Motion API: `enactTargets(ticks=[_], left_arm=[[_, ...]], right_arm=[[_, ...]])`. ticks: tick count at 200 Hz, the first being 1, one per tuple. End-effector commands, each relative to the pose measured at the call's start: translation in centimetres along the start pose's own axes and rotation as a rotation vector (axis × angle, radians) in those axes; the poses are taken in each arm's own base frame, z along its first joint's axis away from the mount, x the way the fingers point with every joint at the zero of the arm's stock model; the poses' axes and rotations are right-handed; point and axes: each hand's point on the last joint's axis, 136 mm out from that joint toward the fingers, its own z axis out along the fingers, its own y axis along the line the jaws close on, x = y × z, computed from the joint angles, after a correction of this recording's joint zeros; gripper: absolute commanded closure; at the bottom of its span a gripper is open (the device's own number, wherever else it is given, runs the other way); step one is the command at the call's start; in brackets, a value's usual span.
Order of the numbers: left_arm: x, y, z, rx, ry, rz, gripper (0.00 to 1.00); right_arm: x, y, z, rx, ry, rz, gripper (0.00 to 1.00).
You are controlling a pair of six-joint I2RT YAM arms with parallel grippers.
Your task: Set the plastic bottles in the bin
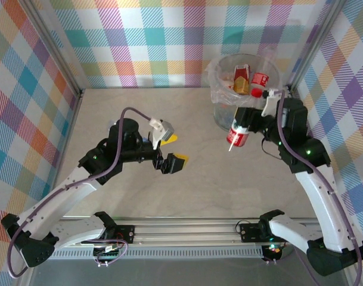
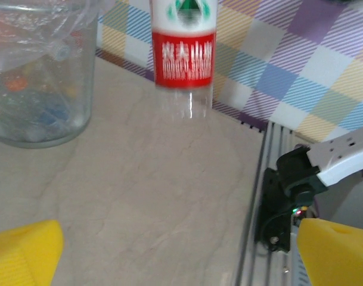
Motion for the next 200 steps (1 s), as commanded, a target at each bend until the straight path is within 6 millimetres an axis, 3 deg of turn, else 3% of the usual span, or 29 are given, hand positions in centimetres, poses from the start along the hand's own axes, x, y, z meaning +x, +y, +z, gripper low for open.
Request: enactTargets(ticks=[1, 48, 83, 133, 166, 200], left_arm=[[-0.4, 0.8, -0.5, -0.067, -0.050, 0.077, 0.00], [-0.8, 0.7, -1.5, -0.094, -0.023, 0.109, 0.00], [-0.8, 1.3, -1.9, -0.135, -0.027, 0.119, 0.00], [-0.9, 2.2, -0.9, -0.156, -0.028, 0.088, 0.00], [-0.5, 2.5, -0.8, -0.167, -0.021, 0.072, 0.00], [-0.2, 2.5, -1.0, -0.176, -0.017, 0.053, 0.00]], right_arm=[[-3.4, -2.1, -0.5, 0.178, -0.068, -0.112, 0.41], [-10.1, -2.1, 0.7, 0.287, -0.181, -0.190, 0.41], [-13.0, -1.8, 2.2, 0.324, -0.222, -0.225, 0.41], [-17.0, -1.5, 4.8, 0.382, -0.289, -0.279, 0.42], [-18.2, -2.5, 7.8, 0.471, -0.249, -0.298, 0.42], [-17.4, -4.7, 11.6, 0.612, -0.175, -0.286, 0.42]])
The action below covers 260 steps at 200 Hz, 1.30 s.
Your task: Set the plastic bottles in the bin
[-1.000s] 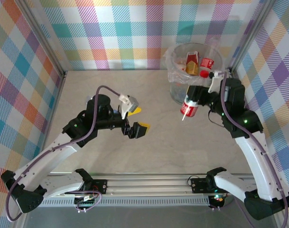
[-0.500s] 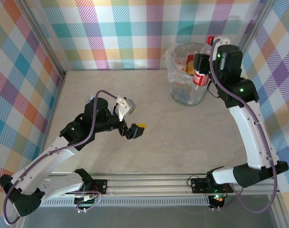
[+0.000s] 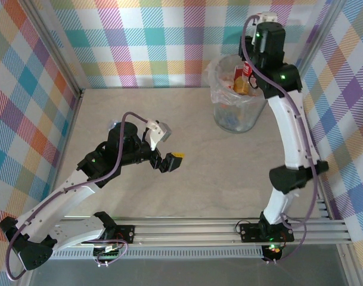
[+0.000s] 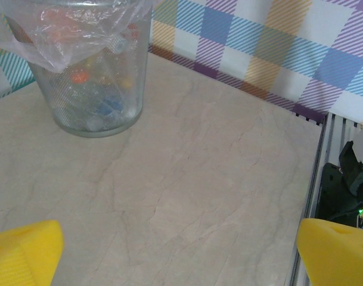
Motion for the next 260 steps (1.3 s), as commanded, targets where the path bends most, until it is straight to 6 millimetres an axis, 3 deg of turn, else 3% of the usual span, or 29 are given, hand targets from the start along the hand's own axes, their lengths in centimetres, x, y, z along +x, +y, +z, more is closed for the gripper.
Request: enactTargets(ticks=[1, 41, 139, 169, 209, 260], left_arm=[[-1.0, 0.0, -0.5, -0.016, -0.032, -0.009, 0.00], [-0.7, 0.3, -0.8, -0.038, -0.024, -0.012, 0.00], [-0.1, 1.0, -0.1, -0.060, -0.005, -0.030, 0.00], [-0.3, 1.3, -0.2, -0.079, -0.005, -0.055, 0.00], [-0.4, 1.5, -0.3, -0.095, 0.009, -0.069, 0.00], [-0.9, 2.5, -1.1, -0.166, -0.002, -0.103, 0.00]], right_arm=[[2.2, -0.9, 1.8, 0.125, 0.084, -0.054, 0.42], [4.8, -1.1, 4.5, 0.218, 0.145, -0.120, 0.42], [9.5, 0.9, 7.4, 0.158, 0.275, -0.386, 0.37], [10.5, 2.2, 7.1, 0.070, 0.308, -0.373, 0.26], [9.4, 2.6, 5.8, 0.027, 0.288, -0.340, 0.16], [6.9, 2.7, 1.3, -0.097, 0.269, -0.206, 0.10]])
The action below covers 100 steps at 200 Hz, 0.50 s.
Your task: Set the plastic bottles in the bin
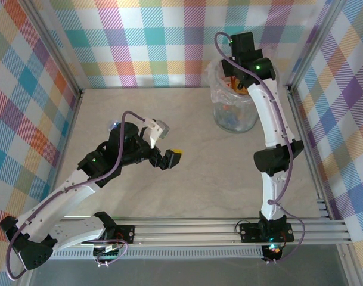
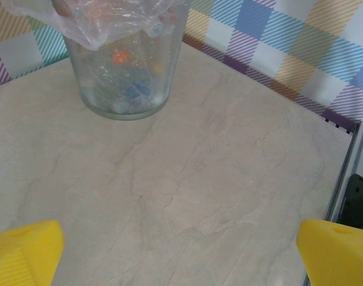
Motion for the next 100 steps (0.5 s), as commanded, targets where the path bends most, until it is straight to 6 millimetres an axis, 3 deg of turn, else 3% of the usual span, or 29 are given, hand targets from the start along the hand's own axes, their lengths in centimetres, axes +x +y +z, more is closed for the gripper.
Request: enactTargets(ticks=[1, 27, 57, 100], left_arm=[[-1.7, 0.6, -1.0, -0.051, -0.035, -0.025, 0.00], [-1.7, 1.8, -1.2, -0.109, -0.013, -0.040, 0.00], [-1.6, 3.3, -1.6, -0.156, 0.008, -0.063, 0.00], [-0.3, 7.7, -2.3, -0.304, 0.081, -0.148, 0.00]], right_arm=[[-1.6, -1.0, -5.4, -0.101, -0.068, 0.112, 0.10], [-0.8, 0.1, -8.6, -0.255, -0.070, 0.192, 0.09], [0.8, 2.7, -13.1, -0.507, -0.103, 0.278, 0.08], [4.1, 5.6, -20.4, -0.852, -0.161, 0.336, 0.05]])
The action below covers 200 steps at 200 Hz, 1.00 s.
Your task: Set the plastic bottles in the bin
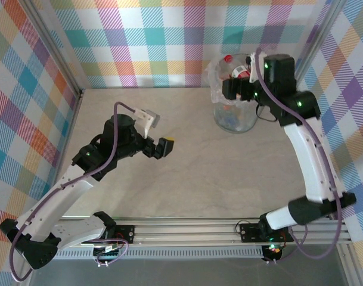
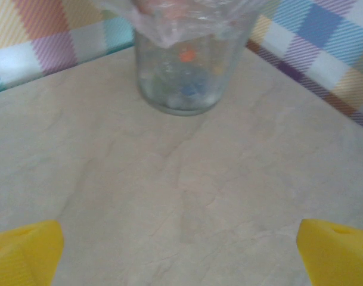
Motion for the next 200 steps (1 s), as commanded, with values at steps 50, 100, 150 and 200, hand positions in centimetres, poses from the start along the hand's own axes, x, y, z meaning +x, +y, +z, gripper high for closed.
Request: enactTargets(ticks=[50, 100, 150, 200], left_arm=[[3.7, 9.8, 1.5, -0.284, 0.243, -0.271, 0.00], [7.8, 16.4, 3.3, -0.416, 0.411, -0.515, 0.00], [12.5, 22.9, 4.4, -0.651, 0.505, -0.827, 0.00], [15.0, 28.3, 5.8, -0.767, 0.474, -1.012, 0.00]], right_arm=[[5.8, 9.2, -6.5, -0.602, 0.029, 0.100, 0.00], [9.9, 10.8, -7.3, -0.755, 0.112, 0.146, 0.00], [12.3, 10.3, -6.1, -0.749, 0.147, 0.175, 0.00], [13.5, 10.2, -5.6, -0.753, 0.177, 0.194, 0.00]])
